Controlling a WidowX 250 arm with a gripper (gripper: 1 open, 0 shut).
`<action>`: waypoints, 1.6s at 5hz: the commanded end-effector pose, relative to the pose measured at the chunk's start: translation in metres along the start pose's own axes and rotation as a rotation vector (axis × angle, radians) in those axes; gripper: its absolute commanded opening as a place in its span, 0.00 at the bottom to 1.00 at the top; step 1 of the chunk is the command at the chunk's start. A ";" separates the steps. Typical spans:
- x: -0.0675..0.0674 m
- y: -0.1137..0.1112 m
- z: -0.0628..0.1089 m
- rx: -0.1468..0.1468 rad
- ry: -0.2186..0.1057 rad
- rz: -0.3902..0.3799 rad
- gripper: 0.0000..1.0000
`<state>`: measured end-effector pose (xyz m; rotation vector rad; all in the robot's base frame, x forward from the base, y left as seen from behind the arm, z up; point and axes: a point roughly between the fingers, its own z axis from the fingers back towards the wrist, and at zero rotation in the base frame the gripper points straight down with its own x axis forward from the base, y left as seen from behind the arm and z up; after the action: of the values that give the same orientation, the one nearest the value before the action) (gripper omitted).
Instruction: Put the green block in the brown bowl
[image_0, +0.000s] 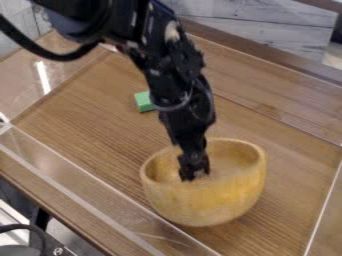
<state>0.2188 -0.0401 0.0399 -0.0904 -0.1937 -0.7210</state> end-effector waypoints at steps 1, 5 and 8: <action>0.009 0.006 0.002 0.015 -0.036 -0.006 0.00; 0.002 0.007 0.001 -0.036 -0.024 0.074 0.00; -0.003 0.005 0.005 -0.085 -0.009 0.140 0.00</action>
<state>0.2200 -0.0334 0.0414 -0.1871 -0.1650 -0.5657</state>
